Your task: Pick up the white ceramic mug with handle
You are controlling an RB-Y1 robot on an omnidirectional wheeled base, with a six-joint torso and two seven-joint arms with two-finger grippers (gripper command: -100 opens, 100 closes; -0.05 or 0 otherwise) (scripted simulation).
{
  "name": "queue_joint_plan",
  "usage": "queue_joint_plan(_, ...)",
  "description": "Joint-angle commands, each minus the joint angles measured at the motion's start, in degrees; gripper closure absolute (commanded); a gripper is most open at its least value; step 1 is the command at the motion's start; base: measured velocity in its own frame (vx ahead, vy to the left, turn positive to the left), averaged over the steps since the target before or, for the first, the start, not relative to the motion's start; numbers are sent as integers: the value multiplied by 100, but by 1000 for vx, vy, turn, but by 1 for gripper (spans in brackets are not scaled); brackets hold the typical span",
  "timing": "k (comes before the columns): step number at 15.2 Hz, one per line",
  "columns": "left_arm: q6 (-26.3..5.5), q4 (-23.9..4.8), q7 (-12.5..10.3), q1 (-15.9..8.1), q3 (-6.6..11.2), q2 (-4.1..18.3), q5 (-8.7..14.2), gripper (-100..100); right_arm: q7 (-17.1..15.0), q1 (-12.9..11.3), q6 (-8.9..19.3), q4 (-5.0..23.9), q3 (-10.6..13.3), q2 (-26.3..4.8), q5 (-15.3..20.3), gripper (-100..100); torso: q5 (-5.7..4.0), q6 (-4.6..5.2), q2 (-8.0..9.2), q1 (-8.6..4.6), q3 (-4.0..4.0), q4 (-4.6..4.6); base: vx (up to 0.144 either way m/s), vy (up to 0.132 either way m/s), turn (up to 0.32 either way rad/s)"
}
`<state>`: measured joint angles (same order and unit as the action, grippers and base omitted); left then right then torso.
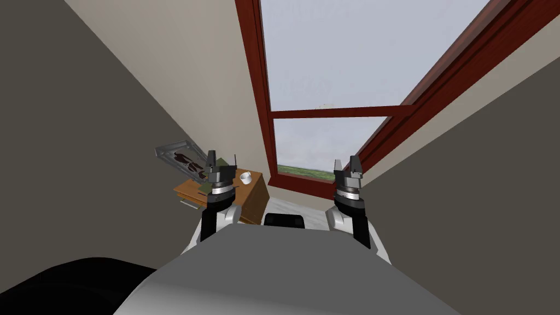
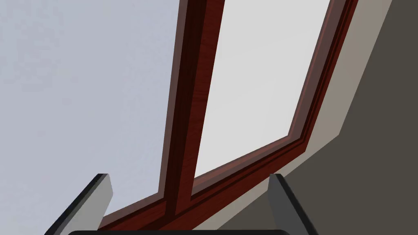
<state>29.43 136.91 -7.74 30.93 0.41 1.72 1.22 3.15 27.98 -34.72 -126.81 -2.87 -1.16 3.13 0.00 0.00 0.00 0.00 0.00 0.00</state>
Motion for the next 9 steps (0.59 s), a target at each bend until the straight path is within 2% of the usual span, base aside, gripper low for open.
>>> queue_joint_plan(1, -206, -34, -19, -29, 35, 161, 30, -100, 0, 0, 0, 0, 0, 0, 0, 0, 0, 0, 0, 0, 0, 0, 6, -3, -18)
queue_joint_plan(9, -941, -151, -86, -132, 161, 454, 136, -100, 0, 0, 0, 0, 0, 0, 0, 0, 0, 1, -9, 0, -5, -2, 16, -5, -28)
